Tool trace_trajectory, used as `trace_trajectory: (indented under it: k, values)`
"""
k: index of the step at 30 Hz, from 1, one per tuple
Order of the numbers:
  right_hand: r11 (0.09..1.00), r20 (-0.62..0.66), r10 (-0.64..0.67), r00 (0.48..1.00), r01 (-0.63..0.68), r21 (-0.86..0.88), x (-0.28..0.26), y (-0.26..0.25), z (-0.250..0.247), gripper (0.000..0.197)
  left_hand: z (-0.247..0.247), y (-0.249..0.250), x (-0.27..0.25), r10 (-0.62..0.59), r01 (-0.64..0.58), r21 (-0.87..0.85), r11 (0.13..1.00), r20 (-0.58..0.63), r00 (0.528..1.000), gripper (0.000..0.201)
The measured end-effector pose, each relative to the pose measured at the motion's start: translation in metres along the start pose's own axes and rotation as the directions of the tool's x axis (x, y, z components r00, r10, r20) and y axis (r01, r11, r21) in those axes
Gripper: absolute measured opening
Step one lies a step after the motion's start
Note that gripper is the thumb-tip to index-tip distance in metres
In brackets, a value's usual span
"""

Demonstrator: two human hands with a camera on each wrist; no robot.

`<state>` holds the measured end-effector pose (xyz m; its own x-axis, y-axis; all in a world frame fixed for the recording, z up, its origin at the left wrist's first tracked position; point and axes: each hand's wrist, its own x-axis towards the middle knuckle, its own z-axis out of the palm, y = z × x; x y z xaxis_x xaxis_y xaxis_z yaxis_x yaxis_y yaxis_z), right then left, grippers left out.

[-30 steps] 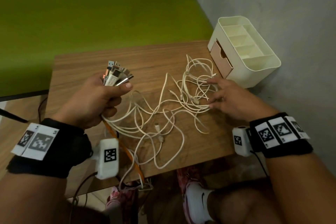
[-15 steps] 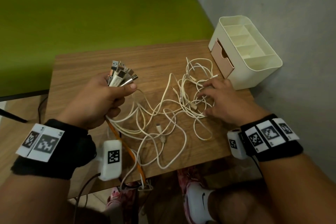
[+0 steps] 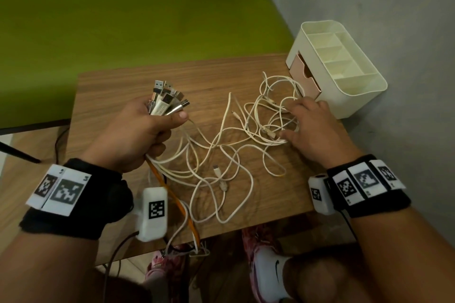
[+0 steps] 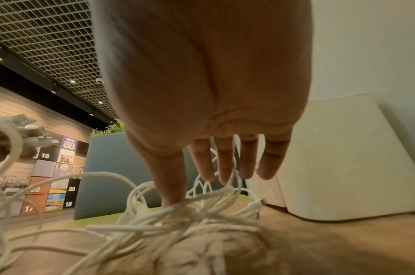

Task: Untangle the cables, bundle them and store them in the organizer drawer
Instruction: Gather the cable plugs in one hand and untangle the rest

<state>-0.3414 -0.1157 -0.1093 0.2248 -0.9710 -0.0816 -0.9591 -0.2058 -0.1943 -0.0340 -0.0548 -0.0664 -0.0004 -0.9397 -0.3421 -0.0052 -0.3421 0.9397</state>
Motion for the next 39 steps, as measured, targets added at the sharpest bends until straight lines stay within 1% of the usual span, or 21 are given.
trace_trajectory:
  k: [3,5,7,8,9,11,13,14,16,17,18,20,21,23,25,27,31,33,35,37,39]
  values:
    - [0.988,-0.204,-0.073,0.976,0.098,0.116,0.000,-0.001,-0.002,0.037,0.001,-0.001,0.001,0.001,-0.001,-0.008,1.000,-0.003,1.000,0.022]
    - [0.964,-0.369,-0.138,0.919,0.210,0.163,-0.002,-0.006,-0.006,0.021,0.002,-0.001,0.001,0.005,-0.005,-0.013,1.000,-0.011,1.000,0.022]
    - [0.930,-0.453,-0.198,0.869,0.313,0.194,-0.006,-0.015,-0.013,0.017,0.002,-0.001,0.002,0.011,-0.011,-0.020,1.000,-0.019,1.000,0.021]
    - [0.905,-0.430,-0.222,0.875,0.348,0.243,-0.009,-0.020,-0.018,0.017,0.002,-0.001,0.002,0.014,-0.015,-0.022,1.000,-0.023,1.000,0.020]
    - [0.879,-0.351,-0.236,0.906,0.353,0.321,-0.013,-0.025,-0.023,0.018,0.002,-0.002,0.003,0.018,-0.019,-0.027,0.999,-0.029,0.999,0.019]
    - [0.852,-0.060,-0.228,0.972,0.229,0.471,-0.024,-0.037,-0.032,0.028,0.002,-0.002,0.004,0.034,-0.035,-0.034,0.999,-0.042,0.999,0.016]
    - [0.847,0.200,-0.223,0.954,0.088,0.524,-0.034,-0.047,-0.035,0.053,0.003,-0.003,0.005,0.054,-0.057,-0.040,0.998,-0.050,0.997,0.016]
    - [0.854,0.274,-0.242,0.931,0.070,0.516,-0.038,-0.051,-0.032,0.059,0.003,-0.003,0.005,0.061,-0.064,-0.043,0.997,-0.052,0.997,0.019]
    - [0.866,0.339,-0.307,0.889,0.113,0.488,-0.042,-0.056,-0.026,0.049,0.003,-0.004,0.006,0.068,-0.071,-0.042,0.997,-0.051,0.996,0.023]
    - [0.869,0.343,-0.313,0.886,0.121,0.480,-0.041,-0.058,-0.024,0.036,0.003,-0.004,0.007,0.069,-0.071,-0.040,0.997,-0.049,0.996,0.023]
    - [0.870,0.317,-0.283,0.905,0.103,0.482,-0.039,-0.057,-0.024,0.023,0.003,-0.004,0.007,0.068,-0.070,-0.040,0.997,-0.047,0.997,0.022]
    - [0.869,0.200,-0.119,0.973,0.005,0.495,-0.032,-0.049,-0.026,0.011,0.001,-0.004,0.007,0.062,-0.064,-0.043,0.997,-0.044,0.997,0.017]
    - [0.863,0.119,-0.019,0.993,-0.043,0.504,-0.028,-0.042,-0.027,0.011,0.000,-0.004,0.007,0.063,-0.065,-0.050,0.997,-0.041,0.997,0.015]
    - [0.860,-0.035,0.130,0.991,-0.095,0.502,-0.018,-0.031,-0.026,0.015,0.000,-0.004,0.007,0.063,-0.065,-0.069,0.995,-0.031,0.998,0.018]
    - [0.875,-0.100,0.177,0.979,-0.111,0.471,-0.013,-0.024,-0.020,0.018,0.002,-0.004,0.008,0.061,-0.063,-0.066,0.996,-0.023,0.998,0.020]
    - [0.907,-0.106,0.169,0.980,-0.112,0.407,-0.012,-0.024,-0.015,0.018,0.004,-0.003,0.008,0.068,-0.069,-0.050,0.996,-0.030,0.997,0.019]
    - [0.905,-0.138,0.110,0.984,-0.042,0.423,-0.013,-0.027,-0.019,0.017,0.001,-0.005,0.008,0.096,-0.108,-0.101,0.989,-0.123,0.988,0.022]
    - [0.887,-0.221,0.041,0.974,0.067,0.458,-0.020,-0.034,-0.028,0.017,0.001,-0.005,0.008,0.121,-0.143,-0.131,0.981,-0.164,0.979,0.020]
    - [0.820,-0.277,-0.043,0.960,0.192,0.538,-0.034,-0.051,-0.039,0.012,0.003,-0.006,0.009,0.134,-0.161,-0.134,0.978,-0.189,0.973,0.019]
    - [0.711,-0.233,-0.199,0.952,0.304,0.634,-0.049,-0.075,-0.045,0.008,0.006,-0.007,0.010,0.140,-0.167,-0.128,0.978,-0.194,0.971,0.018]
    - [0.636,-0.196,-0.404,0.894,0.428,0.642,-0.057,-0.093,-0.037,0.005,0.009,-0.007,0.010,0.149,-0.173,-0.124,0.977,-0.183,0.972,0.017]
